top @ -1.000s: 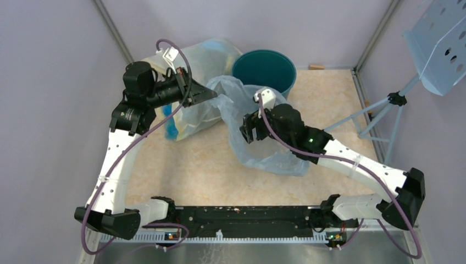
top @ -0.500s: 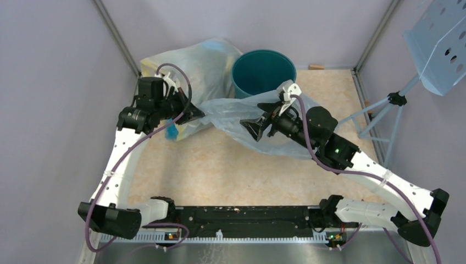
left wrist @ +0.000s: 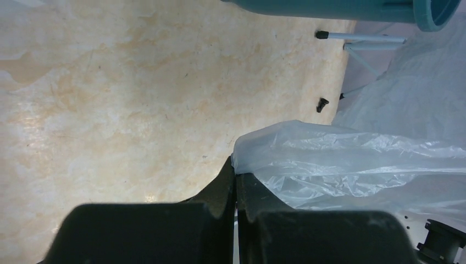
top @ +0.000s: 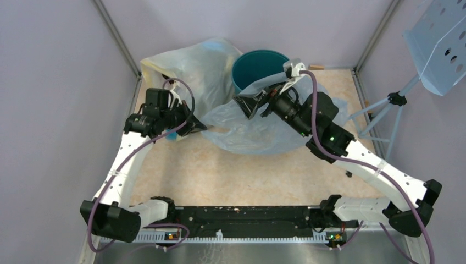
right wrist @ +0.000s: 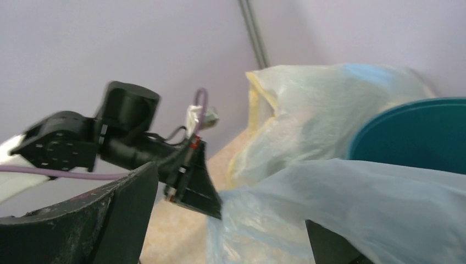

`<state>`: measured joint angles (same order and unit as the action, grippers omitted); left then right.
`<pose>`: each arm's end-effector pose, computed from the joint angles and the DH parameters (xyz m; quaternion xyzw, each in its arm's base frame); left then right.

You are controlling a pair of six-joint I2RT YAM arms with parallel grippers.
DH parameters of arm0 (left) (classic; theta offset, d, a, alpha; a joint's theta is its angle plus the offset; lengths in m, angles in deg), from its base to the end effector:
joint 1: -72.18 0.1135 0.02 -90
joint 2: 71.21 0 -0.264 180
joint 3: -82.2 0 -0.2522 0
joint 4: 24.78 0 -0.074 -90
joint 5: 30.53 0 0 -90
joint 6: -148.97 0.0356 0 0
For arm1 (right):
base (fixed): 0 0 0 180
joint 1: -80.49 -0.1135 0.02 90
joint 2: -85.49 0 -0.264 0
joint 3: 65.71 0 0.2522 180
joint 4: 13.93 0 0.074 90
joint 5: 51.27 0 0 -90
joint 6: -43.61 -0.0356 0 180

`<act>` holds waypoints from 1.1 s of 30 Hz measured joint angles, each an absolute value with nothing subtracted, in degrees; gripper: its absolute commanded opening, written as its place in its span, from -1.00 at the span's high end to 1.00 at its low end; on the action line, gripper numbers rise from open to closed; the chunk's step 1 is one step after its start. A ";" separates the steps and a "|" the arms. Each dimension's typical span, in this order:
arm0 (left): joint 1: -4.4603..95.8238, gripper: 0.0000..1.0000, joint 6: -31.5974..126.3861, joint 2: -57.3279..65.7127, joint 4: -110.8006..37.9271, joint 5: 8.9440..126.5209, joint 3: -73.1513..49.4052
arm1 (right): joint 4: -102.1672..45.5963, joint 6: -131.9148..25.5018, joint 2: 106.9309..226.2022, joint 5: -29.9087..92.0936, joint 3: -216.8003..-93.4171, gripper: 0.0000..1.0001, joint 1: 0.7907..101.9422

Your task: Put the trash bags into the trash bin

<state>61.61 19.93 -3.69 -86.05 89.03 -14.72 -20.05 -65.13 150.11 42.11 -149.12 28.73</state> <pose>0.2281 -0.0604 0.3500 -0.1270 0.8917 -0.3674 0.2317 0.1579 0.1970 0.4573 -0.1554 0.6053 0.4354 0.6480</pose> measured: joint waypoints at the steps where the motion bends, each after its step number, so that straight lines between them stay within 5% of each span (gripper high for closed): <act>1: 61.61 1.00 19.90 -4.25 -86.33 88.03 -14.46 | -22.46 -63.98 150.11 43.09 -150.74 -0.93 28.81; 10: 61.98 1.00 19.82 -7.99 -86.88 82.24 -12.23 | -36.77 -69.81 147.42 38.88 -156.92 -0.71 30.91; 27: 62.01 1.00 18.37 -7.31 -86.33 70.78 -4.28 | -71.74 -76.43 150.32 27.90 -155.81 -0.73 30.71; 33: 62.01 1.00 18.35 -8.87 -88.36 67.85 -3.25 | -76.14 -76.13 148.05 28.23 -164.51 -0.71 30.71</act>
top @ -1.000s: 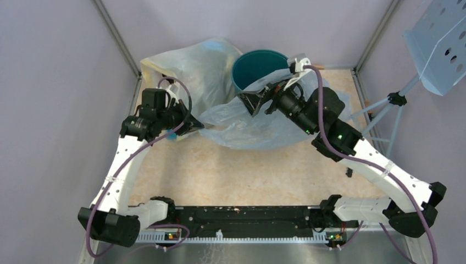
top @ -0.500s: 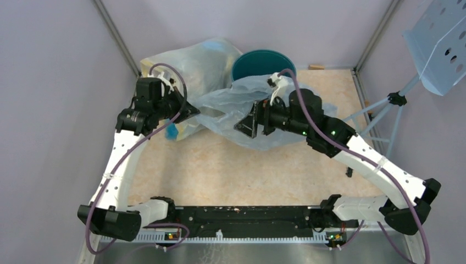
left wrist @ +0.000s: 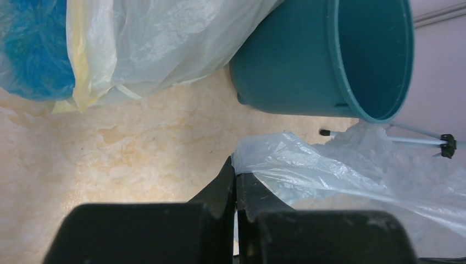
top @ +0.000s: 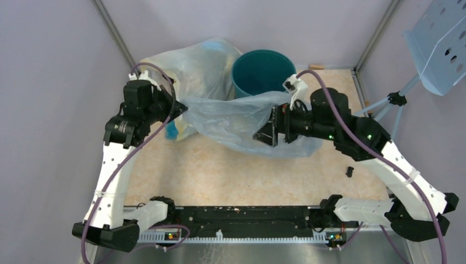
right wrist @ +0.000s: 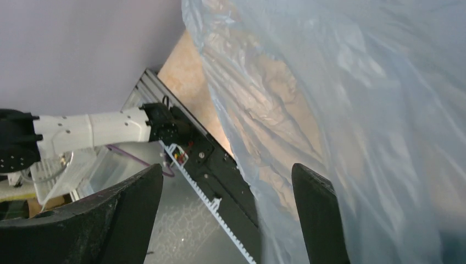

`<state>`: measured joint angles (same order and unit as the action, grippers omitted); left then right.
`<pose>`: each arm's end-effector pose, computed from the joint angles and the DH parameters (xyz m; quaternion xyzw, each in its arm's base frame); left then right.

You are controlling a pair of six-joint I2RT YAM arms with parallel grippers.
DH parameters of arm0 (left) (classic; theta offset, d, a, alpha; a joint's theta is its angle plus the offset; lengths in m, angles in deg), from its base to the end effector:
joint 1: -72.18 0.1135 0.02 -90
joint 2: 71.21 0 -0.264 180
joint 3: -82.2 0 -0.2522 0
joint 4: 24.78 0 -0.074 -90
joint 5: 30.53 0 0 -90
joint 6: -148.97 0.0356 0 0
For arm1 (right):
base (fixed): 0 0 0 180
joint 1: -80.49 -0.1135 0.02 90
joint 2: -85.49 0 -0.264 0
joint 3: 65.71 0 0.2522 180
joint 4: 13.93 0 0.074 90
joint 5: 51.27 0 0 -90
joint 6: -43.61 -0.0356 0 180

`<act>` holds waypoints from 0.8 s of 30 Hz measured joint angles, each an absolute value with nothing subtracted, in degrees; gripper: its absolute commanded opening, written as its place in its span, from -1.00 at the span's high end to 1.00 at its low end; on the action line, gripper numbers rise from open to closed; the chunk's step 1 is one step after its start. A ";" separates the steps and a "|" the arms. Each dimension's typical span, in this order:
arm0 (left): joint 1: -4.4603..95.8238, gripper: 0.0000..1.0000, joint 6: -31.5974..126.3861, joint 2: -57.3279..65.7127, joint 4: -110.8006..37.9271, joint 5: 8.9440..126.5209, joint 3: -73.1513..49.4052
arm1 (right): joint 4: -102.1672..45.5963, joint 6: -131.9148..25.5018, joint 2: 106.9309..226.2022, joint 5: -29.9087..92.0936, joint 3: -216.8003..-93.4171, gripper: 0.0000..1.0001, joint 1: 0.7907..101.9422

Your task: Put the trash bags into the trash bin

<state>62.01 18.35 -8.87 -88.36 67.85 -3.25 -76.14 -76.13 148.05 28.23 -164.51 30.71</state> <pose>0.2000 -0.0411 0.4249 -0.1939 0.8485 -0.2670 0.4138 0.1240 0.1567 0.4492 -0.1947 0.8230 0.3973 0.3562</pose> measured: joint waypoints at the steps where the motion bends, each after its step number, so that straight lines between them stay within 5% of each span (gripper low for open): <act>1: 62.01 1.00 18.35 -9.04 -88.45 67.74 -2.61 | -76.46 -76.04 147.94 29.19 -166.10 -0.71 30.71; 8: 62.01 1.00 16.23 -13.48 -87.18 69.36 -0.87 | -78.30 -76.15 147.55 33.91 -169.40 -0.69 30.80; 11: 62.01 1.00 13.96 -14.48 -83.86 73.12 -2.33 | -74.21 -78.93 148.31 29.61 -167.11 -0.51 30.80; 24: 62.01 1.00 8.71 -11.25 -78.51 82.93 -10.92 | -58.32 -85.02 162.74 17.17 -169.56 -0.56 29.97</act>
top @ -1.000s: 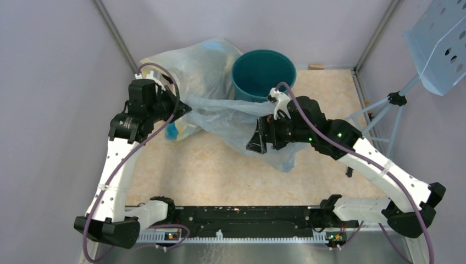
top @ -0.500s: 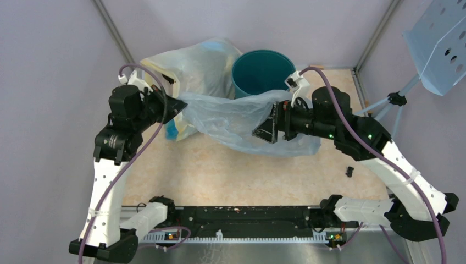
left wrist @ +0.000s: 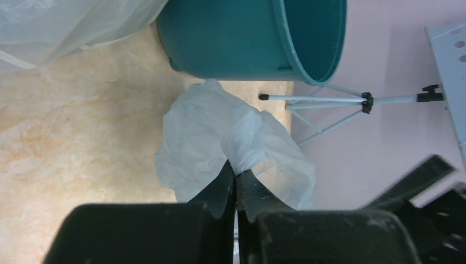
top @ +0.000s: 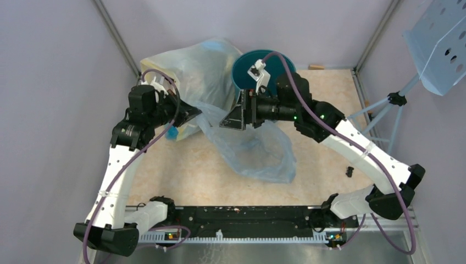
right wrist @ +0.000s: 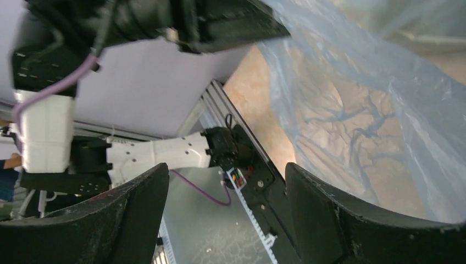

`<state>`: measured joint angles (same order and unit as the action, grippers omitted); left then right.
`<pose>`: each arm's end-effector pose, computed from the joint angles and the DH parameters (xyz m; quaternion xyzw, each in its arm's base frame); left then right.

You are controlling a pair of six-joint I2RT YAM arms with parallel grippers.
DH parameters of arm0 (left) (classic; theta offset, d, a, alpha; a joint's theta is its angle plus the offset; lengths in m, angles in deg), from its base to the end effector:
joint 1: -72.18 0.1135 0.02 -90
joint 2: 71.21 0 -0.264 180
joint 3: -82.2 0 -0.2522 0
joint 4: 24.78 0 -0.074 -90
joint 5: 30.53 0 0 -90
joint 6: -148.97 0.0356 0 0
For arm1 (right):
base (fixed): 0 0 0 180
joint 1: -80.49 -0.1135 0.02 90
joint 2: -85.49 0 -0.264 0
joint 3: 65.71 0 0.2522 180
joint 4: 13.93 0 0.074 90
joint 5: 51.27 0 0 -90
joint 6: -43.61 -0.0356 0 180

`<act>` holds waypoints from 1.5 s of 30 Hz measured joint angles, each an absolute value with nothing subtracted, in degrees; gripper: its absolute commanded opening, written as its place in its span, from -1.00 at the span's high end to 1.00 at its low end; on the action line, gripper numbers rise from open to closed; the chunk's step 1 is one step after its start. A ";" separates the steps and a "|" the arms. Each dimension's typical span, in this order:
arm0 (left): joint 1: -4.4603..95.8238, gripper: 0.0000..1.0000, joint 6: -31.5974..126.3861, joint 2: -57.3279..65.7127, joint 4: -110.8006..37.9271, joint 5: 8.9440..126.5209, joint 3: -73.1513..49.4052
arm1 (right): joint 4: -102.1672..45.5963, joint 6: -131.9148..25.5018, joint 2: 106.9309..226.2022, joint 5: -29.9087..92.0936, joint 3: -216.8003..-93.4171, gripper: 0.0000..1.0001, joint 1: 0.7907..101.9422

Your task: Put the trash bags into the trash bin

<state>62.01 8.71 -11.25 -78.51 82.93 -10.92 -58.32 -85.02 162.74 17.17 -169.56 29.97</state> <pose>0.2021 -0.0507 0.4081 -0.1858 0.8200 -0.4078 0.3561 0.1738 0.2316 0.4512 -0.1918 0.7780 0.5139 0.3063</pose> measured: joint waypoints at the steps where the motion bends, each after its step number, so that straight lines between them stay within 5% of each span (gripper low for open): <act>1: 62.01 1.00 9.13 -11.25 -78.90 82.67 -10.94 | -57.73 -85.00 162.76 17.19 -170.32 -0.57 29.97; 6: 62.01 1.00 10.88 -11.45 -80.52 79.72 -10.99 | -59.81 -81.64 161.12 21.96 -173.91 -0.59 29.97; 18: 62.01 0.99 11.93 -8.89 -83.12 80.64 -7.51 | -90.30 -69.99 159.44 50.79 -175.94 -0.63 27.04; 32: 62.01 0.99 10.92 -8.84 -83.34 80.66 -7.77 | -96.11 -80.76 145.56 47.01 -154.72 -0.43 23.26; 34: 62.01 0.99 10.97 -8.84 -83.40 80.57 -7.77 | -95.46 -81.11 144.84 47.01 -152.62 -0.25 23.26; 38: 62.01 0.98 11.47 -8.84 -83.58 79.59 -7.77 | -93.16 -81.55 145.34 47.07 -150.35 1.00 23.22; 40: 62.01 0.95 12.06 -8.84 -83.66 78.91 -7.77 | -92.38 -81.83 145.69 47.03 -150.56 1.00 23.24; 42: 62.01 0.76 12.93 -8.93 -83.93 77.86 -7.77 | -92.99 -82.64 146.46 47.09 -152.58 1.00 23.24; 44: 62.01 0.21 14.29 -9.11 -84.65 76.66 -7.77 | -94.28 -83.06 148.01 46.72 -157.58 1.00 23.81; 45: 62.01 -0.25 15.51 -9.24 -85.26 75.79 -7.77 | -95.06 -83.06 148.79 45.80 -160.31 1.00 24.46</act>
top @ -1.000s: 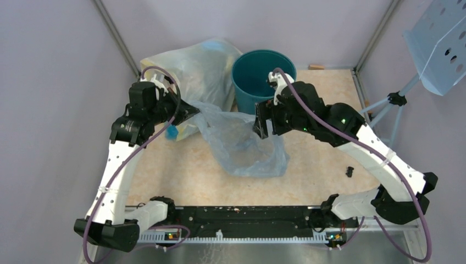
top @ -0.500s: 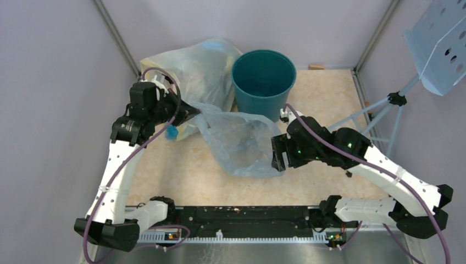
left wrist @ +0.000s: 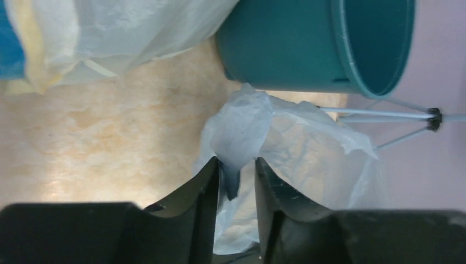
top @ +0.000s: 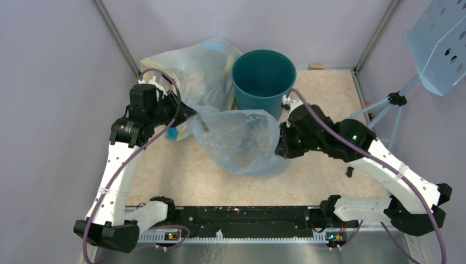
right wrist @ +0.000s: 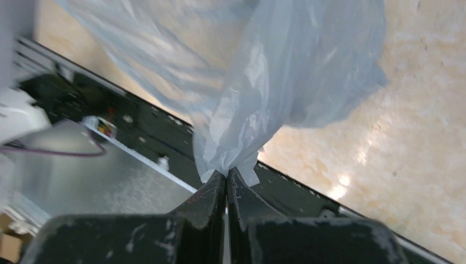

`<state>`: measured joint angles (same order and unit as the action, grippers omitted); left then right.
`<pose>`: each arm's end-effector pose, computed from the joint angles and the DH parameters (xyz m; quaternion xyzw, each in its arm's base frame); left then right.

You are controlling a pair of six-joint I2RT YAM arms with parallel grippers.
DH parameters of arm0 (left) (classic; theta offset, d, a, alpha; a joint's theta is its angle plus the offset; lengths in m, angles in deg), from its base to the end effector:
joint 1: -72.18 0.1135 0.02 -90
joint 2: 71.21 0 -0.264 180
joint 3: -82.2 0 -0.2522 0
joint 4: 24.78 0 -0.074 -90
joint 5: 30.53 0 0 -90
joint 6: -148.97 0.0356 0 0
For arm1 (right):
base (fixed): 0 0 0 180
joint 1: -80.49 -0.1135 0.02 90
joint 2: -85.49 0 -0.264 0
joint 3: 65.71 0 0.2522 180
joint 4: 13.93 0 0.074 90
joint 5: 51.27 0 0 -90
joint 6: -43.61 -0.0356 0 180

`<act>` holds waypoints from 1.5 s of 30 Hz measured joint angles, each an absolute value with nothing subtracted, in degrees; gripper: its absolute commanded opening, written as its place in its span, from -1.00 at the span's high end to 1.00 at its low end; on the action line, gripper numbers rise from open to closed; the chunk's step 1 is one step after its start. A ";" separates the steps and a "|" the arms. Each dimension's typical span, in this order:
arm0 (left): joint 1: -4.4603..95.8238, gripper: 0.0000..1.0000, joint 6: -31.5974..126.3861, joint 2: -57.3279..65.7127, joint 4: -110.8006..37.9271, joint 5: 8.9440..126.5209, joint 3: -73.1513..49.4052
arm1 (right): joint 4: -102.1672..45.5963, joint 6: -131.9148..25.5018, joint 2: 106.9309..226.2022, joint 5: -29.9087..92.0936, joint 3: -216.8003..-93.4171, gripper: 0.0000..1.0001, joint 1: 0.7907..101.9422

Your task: Put the trash bags into the trash bin

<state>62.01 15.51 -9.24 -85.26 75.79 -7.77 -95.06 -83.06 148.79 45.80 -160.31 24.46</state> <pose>0.2047 -0.0469 0.4072 -0.1830 0.8507 -0.3261 0.3693 0.1083 0.1530 0.3968 -0.1367 0.9276 0.2080 0.2785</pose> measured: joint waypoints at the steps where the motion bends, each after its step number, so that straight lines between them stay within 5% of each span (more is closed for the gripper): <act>1: 62.01 -0.62 17.04 -9.44 -85.85 74.63 -7.77 | -95.46 -83.04 149.49 44.91 -163.09 1.00 25.29; 3: 62.01 -0.96 20.17 -9.61 -87.97 71.15 -7.27 | -96.29 -82.90 150.98 41.85 -169.01 1.00 28.22; 5: 62.01 -0.88 24.04 -9.61 -89.81 67.61 -6.13 | -97.14 -82.84 152.07 39.18 -172.18 1.00 30.36; 7: 62.07 -0.61 28.54 -10.13 -89.06 65.86 -5.32 | -98.39 -82.79 153.06 36.82 -172.95 1.00 31.22; 12: 62.12 0.54 37.30 -15.90 -77.57 71.53 -8.32 | -100.51 -83.01 155.74 32.27 -172.14 1.00 31.54; 15: 62.03 0.98 37.94 -20.12 -68.36 77.69 -13.63 | -101.10 -83.08 155.99 30.88 -171.81 1.00 32.48; 21: 55.36 1.00 36.71 -22.46 -54.16 86.15 -26.37 | -101.56 -83.10 155.96 29.48 -171.85 1.00 35.28; 35: 23.80 1.00 53.91 -19.10 -40.47 83.15 -35.27 | -99.50 -85.75 156.03 22.22 -174.04 1.00 41.14; 45: 18.77 1.00 61.98 -8.34 -27.86 78.87 -43.73 | -98.82 -86.71 156.42 17.11 -177.71 1.00 42.17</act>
<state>18.77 61.98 -8.34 -27.86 78.87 -43.73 -98.82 -86.71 156.42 17.11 -177.71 42.17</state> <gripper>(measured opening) 0.003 0.005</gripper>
